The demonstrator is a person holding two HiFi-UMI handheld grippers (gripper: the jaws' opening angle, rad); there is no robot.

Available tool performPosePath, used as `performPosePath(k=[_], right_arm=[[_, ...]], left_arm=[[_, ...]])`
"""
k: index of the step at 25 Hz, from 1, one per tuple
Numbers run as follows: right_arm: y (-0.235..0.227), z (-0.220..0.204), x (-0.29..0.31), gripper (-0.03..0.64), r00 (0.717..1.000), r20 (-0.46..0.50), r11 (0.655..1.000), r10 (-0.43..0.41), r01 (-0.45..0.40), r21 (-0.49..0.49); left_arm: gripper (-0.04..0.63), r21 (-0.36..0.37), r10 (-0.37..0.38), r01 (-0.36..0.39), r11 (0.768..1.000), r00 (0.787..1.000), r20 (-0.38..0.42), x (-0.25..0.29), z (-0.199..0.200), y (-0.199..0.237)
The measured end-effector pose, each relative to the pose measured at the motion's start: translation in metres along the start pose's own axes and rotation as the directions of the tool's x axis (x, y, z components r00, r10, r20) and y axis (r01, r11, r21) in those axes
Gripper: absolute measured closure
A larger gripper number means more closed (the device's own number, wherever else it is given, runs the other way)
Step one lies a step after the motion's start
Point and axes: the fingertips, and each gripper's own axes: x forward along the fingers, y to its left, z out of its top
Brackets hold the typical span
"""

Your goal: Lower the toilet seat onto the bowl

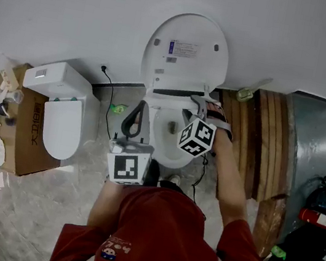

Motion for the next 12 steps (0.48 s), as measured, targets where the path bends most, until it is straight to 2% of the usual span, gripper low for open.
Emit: performPosePath(k=[12], right_arm=[[0.059, -0.019, -0.015, 0.443, 0.996, -0.041, 0.992, 0.080, -0.084, -0.095]], left_arm=[[0.583, 0.015, 0.041, -0.041, 0.999, 0.999, -0.003, -0.030, -0.003, -0.016]])
